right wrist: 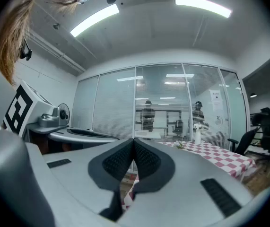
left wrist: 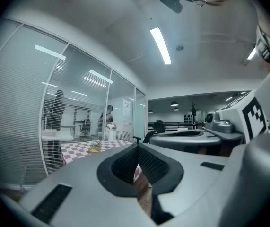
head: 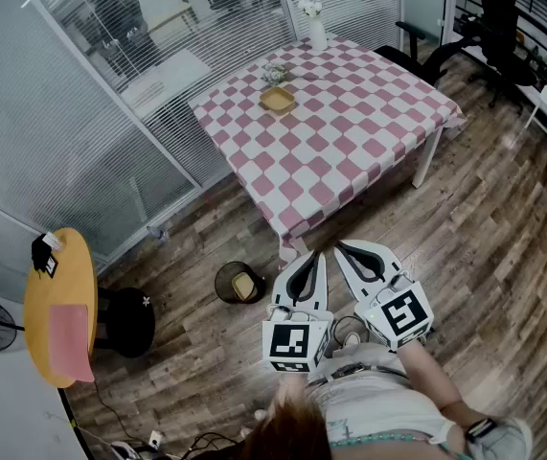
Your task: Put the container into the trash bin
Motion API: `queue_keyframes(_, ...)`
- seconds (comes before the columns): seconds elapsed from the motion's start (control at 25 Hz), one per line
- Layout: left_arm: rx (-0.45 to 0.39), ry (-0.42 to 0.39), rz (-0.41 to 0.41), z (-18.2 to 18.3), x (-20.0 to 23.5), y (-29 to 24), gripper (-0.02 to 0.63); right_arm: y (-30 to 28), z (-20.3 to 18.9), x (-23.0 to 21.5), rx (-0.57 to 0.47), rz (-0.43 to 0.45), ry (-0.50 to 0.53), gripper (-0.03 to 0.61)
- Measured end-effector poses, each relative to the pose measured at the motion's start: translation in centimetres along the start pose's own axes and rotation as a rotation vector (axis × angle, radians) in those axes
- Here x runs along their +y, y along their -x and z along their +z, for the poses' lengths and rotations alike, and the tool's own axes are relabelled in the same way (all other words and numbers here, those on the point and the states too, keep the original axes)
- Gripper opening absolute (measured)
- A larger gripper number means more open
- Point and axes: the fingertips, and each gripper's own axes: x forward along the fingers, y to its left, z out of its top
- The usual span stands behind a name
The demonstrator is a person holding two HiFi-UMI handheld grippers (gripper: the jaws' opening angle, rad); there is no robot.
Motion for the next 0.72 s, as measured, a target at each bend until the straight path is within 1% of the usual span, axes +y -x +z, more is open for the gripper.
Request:
queue_keyframes(0.2,-0.001,0.003,0.004,-0.1,-0.4,-0.6,0.005,0.5,-0.7,-0.7,0.001,0.032,-0.021,-0.006)
queue_keyframes(0.28,-0.001,0.004,0.013,-0.1,-0.3,-0.8,0.005,0.8,-1.1,-1.3,0.014,0.034,-0.016,-0.006)
queue_keyframes(0.4,-0.017,0.012,0.031,0.1,0.2,-1.2,0.006,1.1,-1.4,-2.1,0.017,0.037,-0.037,-0.006)
queue_keyframes(0.56,-0.012,0.025,0.035,-0.3,0.5,-2.0,0.005,0.8,-2.0,-2.5,0.029,0.064,-0.043,-0.006)
queue_keyframes(0.72,0.010,0.029,0.013,-0.9,1.0,-3.8,0.005,-0.4,-2.3,-3.8,0.025,0.040,-0.049,-0.006)
